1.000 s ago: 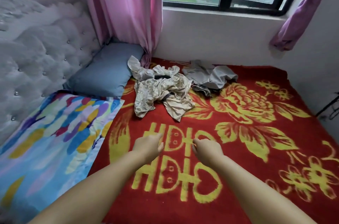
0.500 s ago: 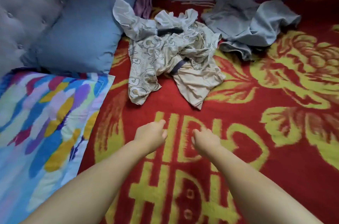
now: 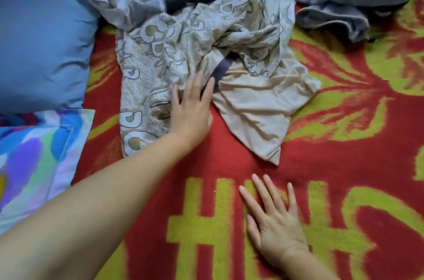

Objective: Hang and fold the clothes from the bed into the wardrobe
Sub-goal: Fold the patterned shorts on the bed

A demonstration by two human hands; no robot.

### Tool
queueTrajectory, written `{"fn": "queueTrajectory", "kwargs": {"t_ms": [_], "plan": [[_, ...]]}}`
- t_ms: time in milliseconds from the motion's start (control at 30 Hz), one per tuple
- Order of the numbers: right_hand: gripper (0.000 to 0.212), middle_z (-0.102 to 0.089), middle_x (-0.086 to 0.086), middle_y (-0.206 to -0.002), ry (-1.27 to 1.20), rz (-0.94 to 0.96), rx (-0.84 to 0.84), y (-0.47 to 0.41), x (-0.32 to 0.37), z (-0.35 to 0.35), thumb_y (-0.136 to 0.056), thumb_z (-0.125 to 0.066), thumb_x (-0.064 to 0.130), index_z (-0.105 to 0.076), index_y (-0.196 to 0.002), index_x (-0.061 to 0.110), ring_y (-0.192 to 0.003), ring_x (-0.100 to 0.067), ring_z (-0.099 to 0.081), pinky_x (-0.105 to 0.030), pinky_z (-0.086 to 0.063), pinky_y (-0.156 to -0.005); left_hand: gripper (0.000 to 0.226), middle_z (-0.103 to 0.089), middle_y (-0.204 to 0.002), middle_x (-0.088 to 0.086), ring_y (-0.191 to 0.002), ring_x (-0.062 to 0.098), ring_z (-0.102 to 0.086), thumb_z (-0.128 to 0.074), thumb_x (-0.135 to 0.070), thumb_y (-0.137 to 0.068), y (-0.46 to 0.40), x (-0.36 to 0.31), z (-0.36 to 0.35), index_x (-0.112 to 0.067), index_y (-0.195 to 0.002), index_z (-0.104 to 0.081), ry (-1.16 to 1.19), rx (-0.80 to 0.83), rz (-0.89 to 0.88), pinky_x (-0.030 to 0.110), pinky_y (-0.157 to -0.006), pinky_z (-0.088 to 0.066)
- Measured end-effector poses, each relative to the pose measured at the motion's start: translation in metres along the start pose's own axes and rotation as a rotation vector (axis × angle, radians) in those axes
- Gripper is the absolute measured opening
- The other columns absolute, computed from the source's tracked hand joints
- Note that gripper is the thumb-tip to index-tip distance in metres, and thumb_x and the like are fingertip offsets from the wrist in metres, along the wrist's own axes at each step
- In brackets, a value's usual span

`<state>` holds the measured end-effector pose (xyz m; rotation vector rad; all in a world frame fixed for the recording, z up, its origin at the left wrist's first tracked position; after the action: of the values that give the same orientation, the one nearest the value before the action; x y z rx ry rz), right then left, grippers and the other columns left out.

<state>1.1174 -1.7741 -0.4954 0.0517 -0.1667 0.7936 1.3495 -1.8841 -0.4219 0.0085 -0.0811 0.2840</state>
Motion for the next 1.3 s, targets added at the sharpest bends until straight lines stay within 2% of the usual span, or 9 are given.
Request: {"fn": "queueTrajectory", "kwargs": {"t_ms": [100,200,500,633,700,867,1033,1167,1300], "plan": [[0.063,-0.036,-0.005,-0.151,0.011,0.012,-0.009,-0.002,0.000,-0.003,-0.079,-0.042,0.043,-0.039,-0.141,0.030,-0.149,-0.018,-0.002,-0.060,-0.017,-0.109,0.089,0.005,-0.160,0.010,-0.147,0.028,0.005,-0.056,-0.029,-0.089,-0.019,0.040,-0.007,-0.019,-0.153,0.006,-0.051,-0.027,0.242,0.056,-0.114,0.002],[0.063,-0.035,-0.004,-0.151,0.009,0.011,-0.012,-0.005,-0.002,-0.001,-0.079,-0.042,0.042,-0.039,-0.141,0.030,-0.149,-0.018,-0.001,-0.060,-0.018,-0.109,0.066,-0.036,-0.147,0.014,-0.135,0.031,-0.033,-0.049,-0.014,-0.092,-0.015,0.090,-0.015,-0.021,-0.150,-0.018,0.173,0.042,0.530,0.051,-0.109,-0.021],[0.058,-0.041,-0.005,-0.150,0.006,-0.011,0.013,-0.006,-0.004,-0.003,-0.084,-0.037,0.042,-0.048,-0.140,0.030,-0.140,-0.022,-0.029,-0.060,-0.016,-0.109,0.013,-0.050,-0.072,0.011,-0.069,0.028,-0.042,-0.036,-0.003,-0.089,0.049,0.083,0.029,-0.008,-0.081,-0.046,0.658,-0.111,0.515,0.028,-0.058,-0.018],[0.055,-0.004,0.004,-0.162,-0.005,-0.112,0.307,-0.006,-0.002,-0.006,-0.096,-0.022,0.045,-0.015,-0.150,0.041,-0.147,-0.013,0.009,-0.054,0.005,-0.116,0.031,-0.039,-0.053,0.000,-0.058,0.026,-0.039,-0.039,-0.005,-0.087,0.125,0.044,0.054,-0.017,-0.060,-0.031,0.755,-0.032,0.421,0.036,-0.055,-0.020],[0.049,-0.002,0.008,-0.161,-0.301,-0.271,0.416,-0.008,0.004,0.001,-0.102,-0.025,0.046,-0.021,-0.150,0.037,-0.148,-0.012,0.010,-0.049,0.009,-0.115,0.025,-0.041,-0.053,0.001,-0.058,0.028,-0.042,-0.040,-0.006,-0.088,0.163,0.021,0.066,-0.016,-0.064,-0.041,0.798,0.039,0.362,0.037,-0.055,-0.028],[0.057,-0.070,-0.009,-0.105,-1.847,-0.964,0.437,0.006,0.069,0.091,-0.095,-0.035,0.061,-0.060,-0.117,0.015,-0.095,-0.024,-0.066,-0.038,-0.051,-0.083,0.012,-0.057,-0.069,0.014,-0.074,0.038,-0.053,-0.042,-0.011,-0.090,0.248,-0.056,0.118,-0.015,-0.080,-0.047,0.808,0.231,0.212,0.039,-0.061,-0.032],[0.014,-0.062,-0.015,-0.071,-1.401,-0.987,0.255,0.055,0.039,0.198,-0.091,-0.049,0.007,-0.062,-0.089,0.002,-0.053,-0.021,-0.060,-0.027,-0.049,-0.054,0.014,-0.058,-0.075,0.007,-0.080,0.031,-0.054,-0.032,-0.031,-0.078,0.318,-0.128,0.196,-0.022,-0.079,-0.043,0.792,0.358,-0.092,0.035,-0.059,-0.024],[0.022,-0.065,-0.019,-0.088,-1.307,-0.921,0.247,0.091,-0.007,0.284,-0.087,-0.049,0.015,-0.061,-0.103,0.005,-0.077,-0.033,-0.064,-0.046,-0.053,-0.075,0.024,-0.065,-0.095,-0.007,-0.091,0.013,-0.057,-0.041,-0.024,-0.095,0.320,-0.123,0.241,-0.023,-0.105,-0.063,0.960,0.335,-0.047,0.030,-0.073,-0.042],[0.014,-0.057,-0.007,-0.058,-1.217,-0.708,0.299,0.121,-0.025,0.377,-0.079,-0.048,0.014,-0.060,-0.074,0.015,-0.047,-0.022,-0.055,-0.028,-0.046,-0.049,0.059,-0.050,-0.130,0.009,-0.118,0.024,-0.048,-0.047,-0.009,-0.087,0.316,-0.131,0.272,-0.016,-0.145,-0.035,0.802,0.207,0.000,0.036,-0.098,-0.040]]}}
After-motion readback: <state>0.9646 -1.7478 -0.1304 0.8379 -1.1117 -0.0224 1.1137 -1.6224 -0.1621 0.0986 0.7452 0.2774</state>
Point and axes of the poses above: each hand's wrist, its own y-axis away from the middle knuckle, its own z-axis out of the back of the hand, x = y × z, the point moved 8 cm from there along -y, towards the middle knuckle
